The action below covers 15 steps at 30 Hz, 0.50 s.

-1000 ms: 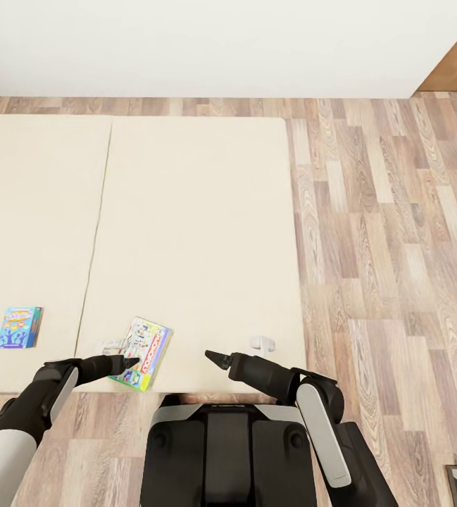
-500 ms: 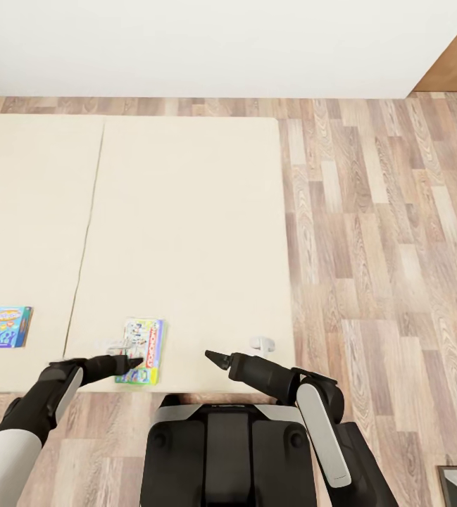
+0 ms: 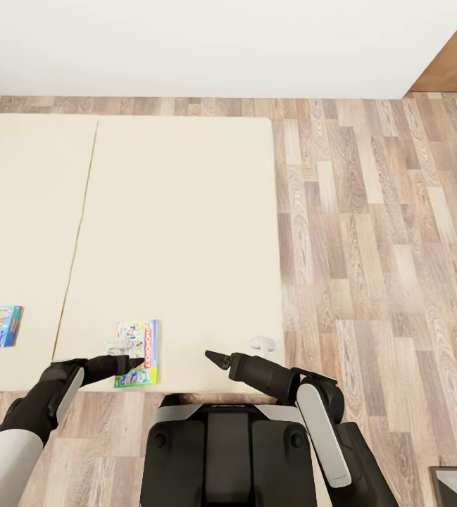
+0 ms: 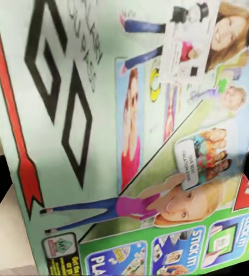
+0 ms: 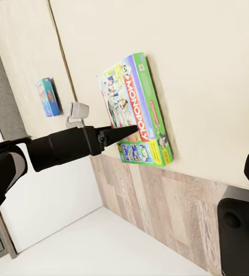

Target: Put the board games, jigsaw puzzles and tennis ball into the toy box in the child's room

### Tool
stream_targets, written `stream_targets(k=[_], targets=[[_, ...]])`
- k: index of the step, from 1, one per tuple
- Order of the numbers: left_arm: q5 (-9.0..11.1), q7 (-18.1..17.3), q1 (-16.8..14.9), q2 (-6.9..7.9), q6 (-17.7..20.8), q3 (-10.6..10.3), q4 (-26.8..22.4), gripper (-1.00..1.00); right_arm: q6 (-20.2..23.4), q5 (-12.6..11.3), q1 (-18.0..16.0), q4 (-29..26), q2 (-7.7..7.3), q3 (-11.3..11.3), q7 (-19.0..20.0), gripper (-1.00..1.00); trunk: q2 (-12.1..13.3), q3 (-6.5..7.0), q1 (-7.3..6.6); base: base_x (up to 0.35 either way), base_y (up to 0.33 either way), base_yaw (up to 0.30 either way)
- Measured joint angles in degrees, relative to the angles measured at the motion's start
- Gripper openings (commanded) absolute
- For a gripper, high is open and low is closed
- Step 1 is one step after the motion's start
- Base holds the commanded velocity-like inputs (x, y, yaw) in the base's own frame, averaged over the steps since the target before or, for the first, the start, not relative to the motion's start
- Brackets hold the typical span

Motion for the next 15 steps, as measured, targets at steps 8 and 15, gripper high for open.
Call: stream_targets(k=[8,15], targets=[[-1.29,0.23,0.00,-0.11,-0.37,0.13,-0.09,1.00,0.01,-0.02,0.00,0.01,0.00,-0.01,0.00,1.00,0.00,0.00,0.00,0.000,-0.109,0.000],[-0.66,0.14,0.02,-0.27,-0.20,0.10,-0.04,1.00,0.00,0.02,0.00,0.01,0.00,0.00,0.00,1.00,0.00,0.00,0.00,0.000,-0.118,0.000]])
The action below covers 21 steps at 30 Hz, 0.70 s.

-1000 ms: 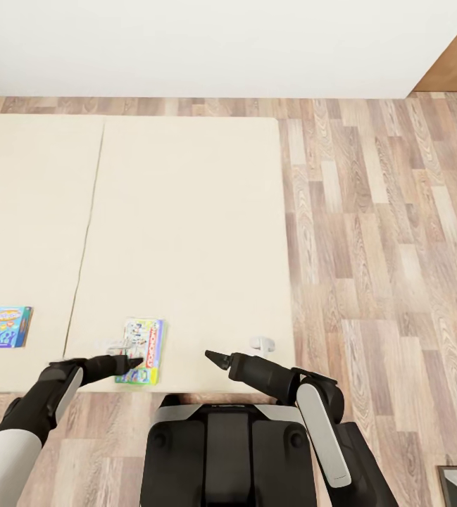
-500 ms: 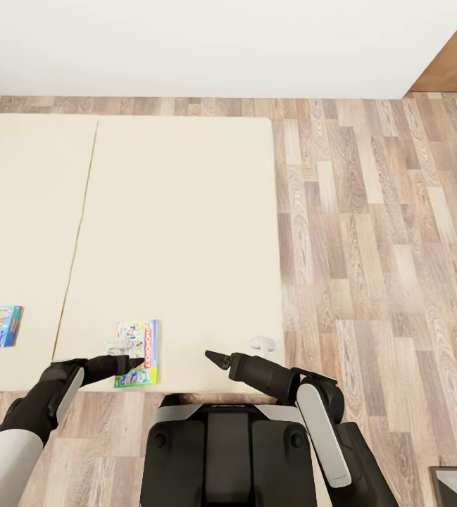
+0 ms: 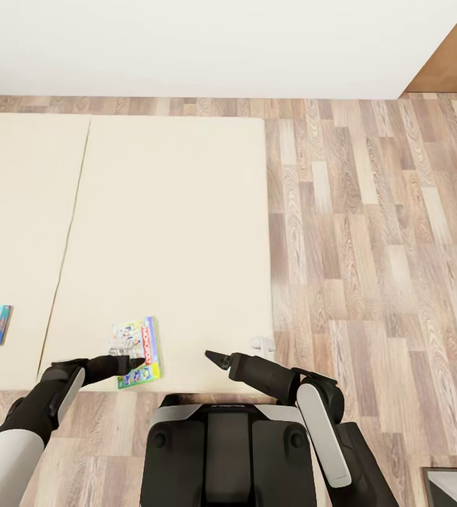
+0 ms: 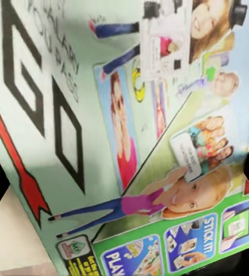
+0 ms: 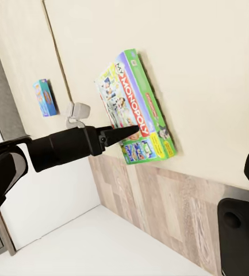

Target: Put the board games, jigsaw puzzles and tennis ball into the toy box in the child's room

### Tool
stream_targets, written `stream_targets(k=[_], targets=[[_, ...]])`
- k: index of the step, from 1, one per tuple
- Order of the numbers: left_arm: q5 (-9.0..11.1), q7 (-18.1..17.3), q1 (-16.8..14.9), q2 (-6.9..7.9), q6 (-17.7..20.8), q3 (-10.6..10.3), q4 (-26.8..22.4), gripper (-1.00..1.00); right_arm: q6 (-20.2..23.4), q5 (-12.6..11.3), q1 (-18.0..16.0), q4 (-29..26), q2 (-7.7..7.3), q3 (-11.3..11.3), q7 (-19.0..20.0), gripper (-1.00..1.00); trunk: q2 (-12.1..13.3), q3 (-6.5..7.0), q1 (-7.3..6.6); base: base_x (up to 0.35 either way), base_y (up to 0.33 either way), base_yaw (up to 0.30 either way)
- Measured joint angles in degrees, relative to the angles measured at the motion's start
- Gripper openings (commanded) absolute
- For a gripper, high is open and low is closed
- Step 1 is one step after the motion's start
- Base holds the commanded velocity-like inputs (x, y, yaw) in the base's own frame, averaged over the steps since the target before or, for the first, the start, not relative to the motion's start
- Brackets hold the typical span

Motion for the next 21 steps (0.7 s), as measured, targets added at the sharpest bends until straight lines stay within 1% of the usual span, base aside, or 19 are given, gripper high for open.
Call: stream_targets(k=[3,4,6,7,8,9,11,18,21], targets=[[0.44,-0.11,-0.01,-0.02,0.03,-0.02,0.05,1.00,0.01,-0.02,0.00,0.00,0.00,0.00,-0.01,1.00,0.00,0.00,0.00,0.000,-0.107,0.000],[0.31,-0.05,0.00,0.10,0.07,-0.05,0.04,1.00,0.01,-0.02,0.00,0.00,-0.01,-0.01,0.00,1.00,0.00,0.00,-0.01,0.000,-0.206,0.000],[-0.73,0.35,0.00,-0.24,-0.14,0.00,0.02,1.00,0.01,-0.03,0.00,-0.02,0.00,0.00,-0.01,1.00,0.00,0.00,-0.01,0.000,-0.237,0.000],[0.04,-0.09,0.00,-0.01,-0.02,-0.13,0.03,1.00,0.01,0.03,0.00,-0.01,-0.01,-0.01,-0.01,1.00,0.01,0.00,0.02,0.000,-0.251,0.000],[-0.04,-0.08,0.01,-0.17,-0.08,-0.01,0.06,1.00,0.01,-0.03,0.00,-0.01,0.00,-0.01,-0.01,1.00,0.01,-0.01,0.00,0.000,-0.221,0.000],[-0.13,0.02,0.01,0.02,-0.14,0.03,0.05,1.00,0.02,-0.04,0.01,-0.02,-0.01,-0.01,0.00,1.00,0.00,-0.01,0.00,0.000,-0.191,0.000],[-0.18,-0.01,-0.01,-0.41,0.02,0.00,-0.03,1.00,0.01,-0.04,0.00,0.00,-0.01,0.00,0.00,1.00,0.00,0.00,0.00,0.000,-0.115,0.000],[-0.11,-0.06,0.00,-0.32,-0.19,0.02,0.01,1.00,0.00,-0.02,0.00,-0.01,-0.01,0.00,0.00,1.00,0.00,0.00,0.01,0.000,-0.043,0.000],[-0.25,-0.04,-0.02,-0.35,-0.27,0.00,0.03,1.00,0.01,-0.03,0.00,-0.01,-0.01,-0.01,-0.01,1.00,0.00,0.00,0.01,0.000,-0.184,0.000]])
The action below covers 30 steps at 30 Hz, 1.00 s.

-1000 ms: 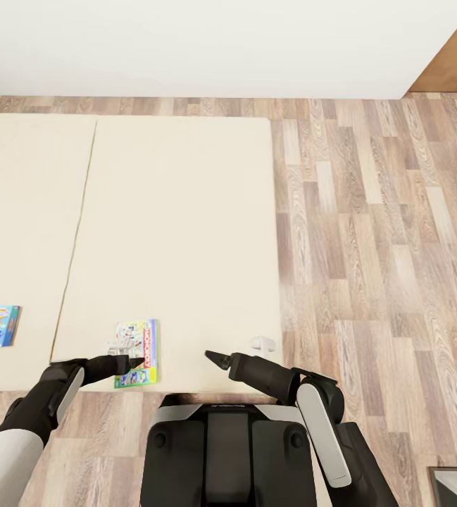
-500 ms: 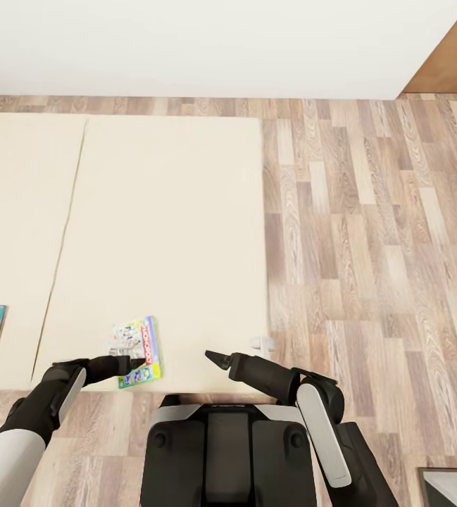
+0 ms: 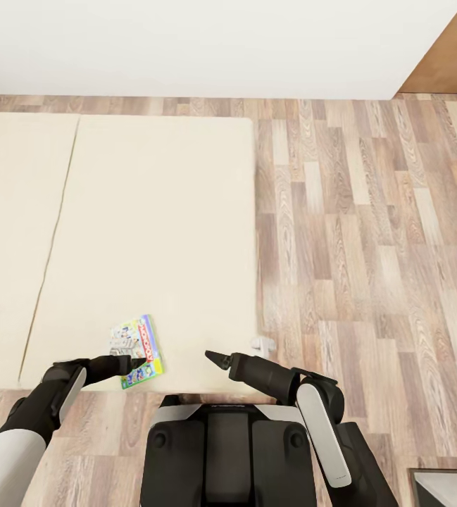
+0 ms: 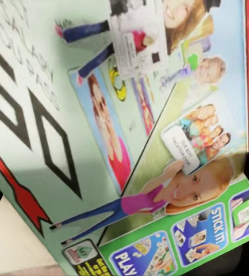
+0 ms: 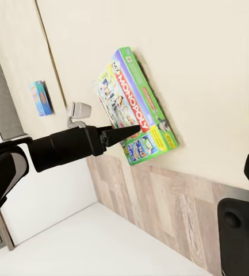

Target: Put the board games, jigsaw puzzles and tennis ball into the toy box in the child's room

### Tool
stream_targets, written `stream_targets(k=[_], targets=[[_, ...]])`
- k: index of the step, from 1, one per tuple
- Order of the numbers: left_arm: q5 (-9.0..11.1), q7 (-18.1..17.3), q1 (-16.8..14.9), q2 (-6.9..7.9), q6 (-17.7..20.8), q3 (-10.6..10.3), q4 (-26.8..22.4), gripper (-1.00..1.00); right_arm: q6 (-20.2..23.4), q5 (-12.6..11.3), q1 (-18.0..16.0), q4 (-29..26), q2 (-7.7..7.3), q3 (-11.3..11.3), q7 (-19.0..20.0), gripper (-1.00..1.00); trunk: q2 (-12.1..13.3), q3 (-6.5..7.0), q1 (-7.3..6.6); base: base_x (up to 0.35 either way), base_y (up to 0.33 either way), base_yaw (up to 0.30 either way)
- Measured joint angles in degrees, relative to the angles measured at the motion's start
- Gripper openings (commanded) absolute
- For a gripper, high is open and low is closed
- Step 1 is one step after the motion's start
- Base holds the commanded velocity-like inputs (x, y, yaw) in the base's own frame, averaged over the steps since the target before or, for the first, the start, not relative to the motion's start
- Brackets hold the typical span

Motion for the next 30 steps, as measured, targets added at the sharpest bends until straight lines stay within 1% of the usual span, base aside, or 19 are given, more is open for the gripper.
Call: stream_targets(k=[1,3,4,17,21,23,24,25,26,28,30], targets=[[-0.30,0.14,0.00,-0.15,-0.01,0.00,-0.13,1.00,0.00,0.03,0.00,0.00,0.00,0.00,0.00,1.00,0.00,0.00,0.01,0.000,-0.213,0.000],[-0.24,0.01,0.03,-0.34,-0.01,0.01,-0.02,1.00,0.00,-0.01,0.00,0.01,0.00,0.00,0.03,1.00,0.00,0.00,-0.01,0.000,-0.157,0.000],[-0.11,0.05,0.00,-0.12,0.23,-0.01,-0.01,1.00,-0.01,0.03,0.00,0.01,-0.01,0.00,0.06,1.00,0.01,0.00,0.00,0.000,-0.080,0.000],[-0.44,0.06,0.02,-0.38,-0.04,0.05,-0.02,1.00,-0.01,0.02,0.00,0.01,-0.01,0.01,0.09,1.00,0.01,0.00,0.00,0.000,-0.108,0.000],[-0.47,-0.01,0.03,-0.34,-0.11,0.03,0.03,1.00,0.00,0.01,0.00,0.00,0.00,0.00,0.08,1.00,0.01,0.00,0.01,0.000,-0.224,0.000],[-0.52,0.17,0.02,-0.67,0.00,0.03,-0.02,1.00,0.00,0.02,0.00,0.01,0.00,0.00,0.08,1.00,0.01,0.00,0.00,0.000,-0.204,0.000],[-0.68,0.19,0.02,-0.68,-0.05,0.04,-0.02,1.00,0.00,0.00,0.00,0.01,0.00,0.00,0.08,1.00,0.00,0.00,0.00,0.000,-0.157,0.000],[-0.32,0.00,0.02,-0.75,-0.13,0.06,-0.03,1.00,0.00,0.02,0.00,0.01,-0.01,0.00,0.09,1.00,0.01,0.00,0.00,0.000,-0.105,0.000],[-0.58,0.11,0.02,-0.84,-0.13,0.05,-0.05,1.00,-0.01,0.02,0.00,0.00,-0.01,0.01,0.09,1.00,0.00,0.00,0.00,0.000,-0.110,0.000],[-0.26,-0.01,0.03,-0.85,-0.07,0.03,-0.05,1.00,-0.01,0.01,0.00,0.00,-0.01,0.00,0.09,1.00,0.01,0.00,0.00,0.000,-0.159,0.000],[-0.49,0.06,0.03,-0.90,-0.08,0.02,-0.03,1.00,0.00,0.02,0.00,0.00,0.00,0.00,0.08,1.00,0.01,0.00,0.00,0.000,-0.231,0.000]])
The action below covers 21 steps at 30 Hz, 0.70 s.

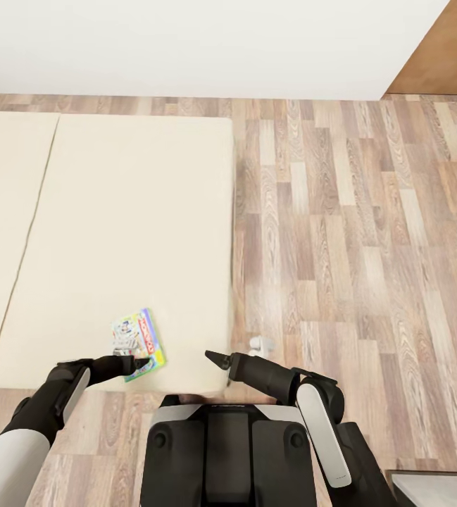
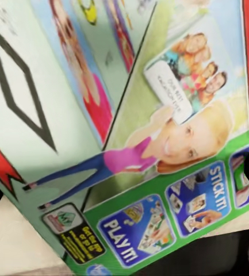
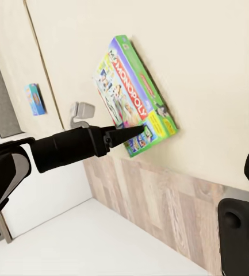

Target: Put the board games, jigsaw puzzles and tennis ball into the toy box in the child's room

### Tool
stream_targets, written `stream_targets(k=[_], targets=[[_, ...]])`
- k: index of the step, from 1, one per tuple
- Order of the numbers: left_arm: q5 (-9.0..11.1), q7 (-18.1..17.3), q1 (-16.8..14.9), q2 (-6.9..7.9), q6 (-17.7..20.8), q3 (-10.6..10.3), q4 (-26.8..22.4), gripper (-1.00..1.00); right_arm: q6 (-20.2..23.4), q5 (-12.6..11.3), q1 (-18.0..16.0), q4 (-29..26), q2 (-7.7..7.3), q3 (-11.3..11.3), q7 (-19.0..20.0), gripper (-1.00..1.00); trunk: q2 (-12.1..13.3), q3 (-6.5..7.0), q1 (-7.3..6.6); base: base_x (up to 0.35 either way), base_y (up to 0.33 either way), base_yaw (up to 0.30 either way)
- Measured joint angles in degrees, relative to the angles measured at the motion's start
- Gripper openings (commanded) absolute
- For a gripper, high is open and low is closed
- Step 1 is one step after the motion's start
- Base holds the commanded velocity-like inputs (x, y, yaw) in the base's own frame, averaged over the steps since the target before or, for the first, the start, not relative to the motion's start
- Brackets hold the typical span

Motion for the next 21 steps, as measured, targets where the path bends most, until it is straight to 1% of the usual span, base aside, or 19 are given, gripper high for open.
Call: stream_targets(k=[1,2,4,5,12,21], targets=[[0.24,-0.04,0.01,-0.09,0.07,-0.01,0.00,1.00,0.00,0.00,0.00,-0.02,0.00,0.00,0.00,1.00,0.00,0.00,0.00,0.000,-0.211,0.000],[-0.23,0.19,0.00,-0.20,0.05,-0.01,-0.02,1.00,0.00,0.02,0.00,-0.01,0.00,0.00,0.00,1.00,0.00,0.00,0.00,0.000,-0.176,0.000],[0.22,-0.03,-0.01,-0.24,0.10,0.02,-0.02,1.00,-0.01,0.00,0.00,0.00,0.00,0.01,0.01,1.00,0.00,0.00,0.00,0.000,-0.093,0.000],[-0.09,0.06,-0.01,-0.32,0.04,0.02,-0.04,1.00,-0.01,0.01,0.00,0.01,0.00,0.01,0.01,1.00,0.00,0.00,0.00,0.000,-0.058,0.000],[0.08,0.02,0.02,-0.48,0.07,0.00,-0.06,1.00,-0.01,0.00,0.00,0.00,0.00,0.01,0.01,1.00,0.00,0.00,0.00,0.000,-0.107,0.000],[0.09,0.00,-0.01,-0.74,0.06,0.09,-0.07,1.00,-0.01,0.01,-0.01,0.00,-0.01,0.01,0.01,1.00,-0.01,0.00,0.00,0.000,-0.020,0.000]])
